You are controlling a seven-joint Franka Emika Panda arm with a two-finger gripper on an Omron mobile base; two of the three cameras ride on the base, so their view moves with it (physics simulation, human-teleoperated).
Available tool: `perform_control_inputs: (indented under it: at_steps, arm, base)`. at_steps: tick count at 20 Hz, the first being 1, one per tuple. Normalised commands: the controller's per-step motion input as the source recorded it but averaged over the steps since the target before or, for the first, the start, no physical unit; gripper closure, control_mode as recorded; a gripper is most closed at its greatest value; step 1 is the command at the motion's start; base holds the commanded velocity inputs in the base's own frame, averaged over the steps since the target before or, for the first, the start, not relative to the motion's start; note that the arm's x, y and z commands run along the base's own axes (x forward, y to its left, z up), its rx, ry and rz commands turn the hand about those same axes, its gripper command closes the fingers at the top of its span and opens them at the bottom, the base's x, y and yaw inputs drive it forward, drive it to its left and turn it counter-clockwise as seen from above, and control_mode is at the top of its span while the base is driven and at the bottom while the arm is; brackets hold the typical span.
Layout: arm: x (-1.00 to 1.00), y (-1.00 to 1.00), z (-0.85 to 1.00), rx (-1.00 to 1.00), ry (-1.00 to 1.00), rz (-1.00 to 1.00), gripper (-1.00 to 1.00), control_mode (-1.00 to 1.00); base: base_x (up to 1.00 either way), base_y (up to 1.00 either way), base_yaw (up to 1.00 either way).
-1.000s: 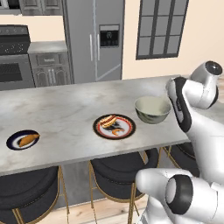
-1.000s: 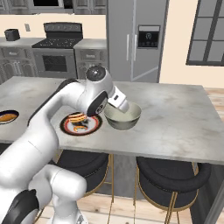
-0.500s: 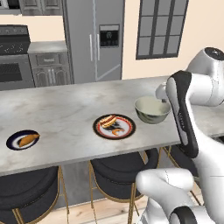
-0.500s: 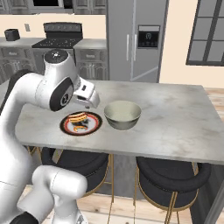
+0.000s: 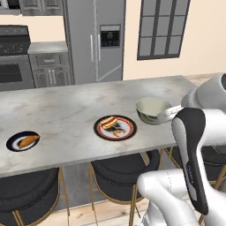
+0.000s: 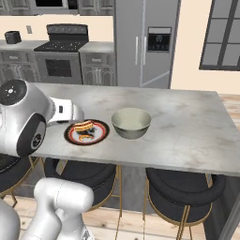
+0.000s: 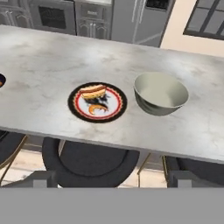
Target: Take the smaller bowl and place it next to the appetizer plate on the dining counter , and place the larger bowl next to the plate with cooked food.
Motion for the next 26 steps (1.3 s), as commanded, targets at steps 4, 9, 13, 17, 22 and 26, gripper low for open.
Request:
perform_control_inputs:
  at_steps: [4,9,13,17,22,26]
  arm:
    - [-0.44,0.00,0.10,-0.03,0.00,0.17,-1.00,-1.00]
    - [-0.10,0.00,0.06,0.00,0.00,0.07,-1.00,1.00]
    - [0.00,0.00,0.00,0.00,0.00,0.00,-1.00,1.00]
    - [0.00,0.00,0.00,0.00,0.00,0.00,-1.00,1.00]
    - [0.00,0.00,0.00,0.00,0.00,0.00,-1.00,1.00]
    - [0.00,0.00,0.00,0.00,0.00,0.00,-1.00,1.00]
  base:
    - [0.00,0.00,0.00]
    - [0.00,0.11,0.04]
    - [-0.34,0.72,0.15]
    - [-0.89,1.00,0.41]
    - [-0.59,0.96,0.52]
    - [0.18,0.89,0.46]
